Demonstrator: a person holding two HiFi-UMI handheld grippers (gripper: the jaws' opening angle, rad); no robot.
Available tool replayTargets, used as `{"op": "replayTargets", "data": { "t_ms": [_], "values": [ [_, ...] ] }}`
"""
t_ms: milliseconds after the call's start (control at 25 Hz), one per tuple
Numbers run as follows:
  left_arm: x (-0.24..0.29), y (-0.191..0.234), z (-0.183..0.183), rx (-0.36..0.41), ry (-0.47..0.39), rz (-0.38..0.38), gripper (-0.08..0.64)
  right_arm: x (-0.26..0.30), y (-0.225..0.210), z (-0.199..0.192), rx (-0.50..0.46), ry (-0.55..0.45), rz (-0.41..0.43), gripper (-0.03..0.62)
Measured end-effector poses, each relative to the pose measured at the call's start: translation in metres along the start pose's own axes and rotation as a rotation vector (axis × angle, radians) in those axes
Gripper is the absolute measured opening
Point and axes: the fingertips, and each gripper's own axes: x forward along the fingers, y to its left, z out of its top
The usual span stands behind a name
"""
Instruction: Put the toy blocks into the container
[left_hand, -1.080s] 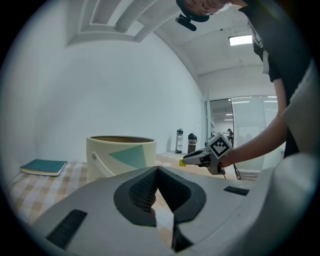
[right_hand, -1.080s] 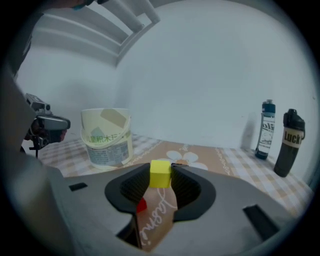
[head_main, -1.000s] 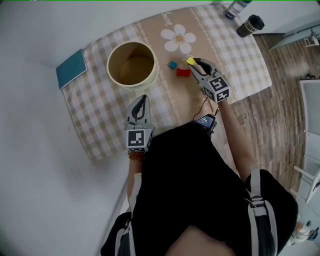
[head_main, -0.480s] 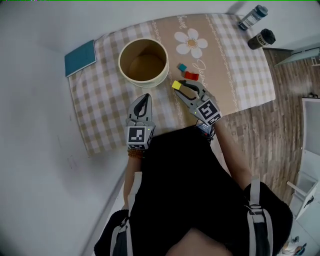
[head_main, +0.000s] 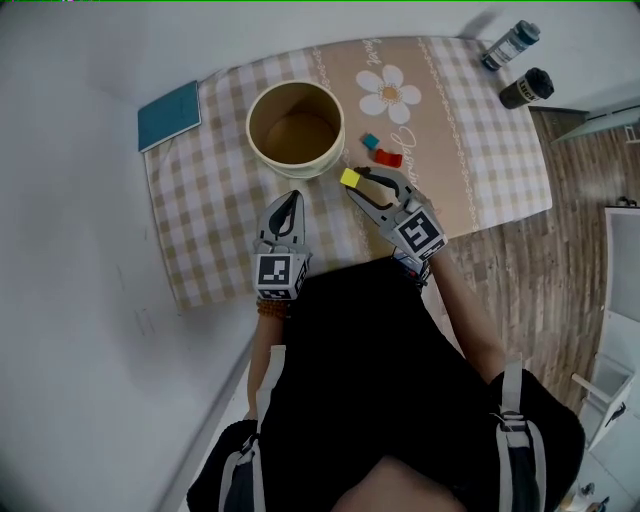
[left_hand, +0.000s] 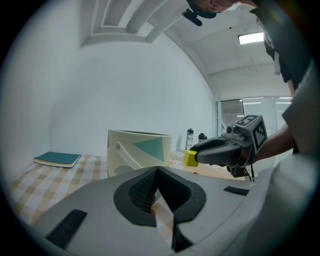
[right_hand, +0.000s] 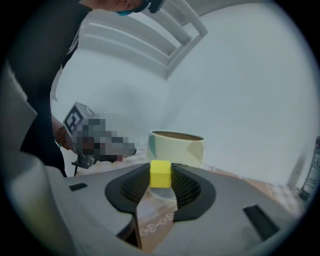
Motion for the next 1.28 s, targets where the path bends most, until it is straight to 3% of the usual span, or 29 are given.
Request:
{"op": "replayTargets", "data": {
  "t_ms": [280,440,920,1280],
  "values": [
    [-0.001,0.002,0.002,-0.001,-0.002,0.003,-0.009,-0.013,-0.019,0.107,-0.043,-0.224,-0.03,0.138],
    [0.0,0.004,0.001,-0.001,-0.009,0.008,-0.009,0.001,-0.035,0.137,-0.103,-0.228,-0.047,0.138],
    [-0.005,0.013,0.004,-0.008,-0.019,0.032,-0.009,0.079,-0.05,0.094,0.014,0.049,-0.02,0.138],
    [-0.005,0.019,0.0,-0.012,-0.009,0.042,-0.009,0.083,-0.052,0.084,0.007,0.111,-0.016,0.138]
  ]
}}
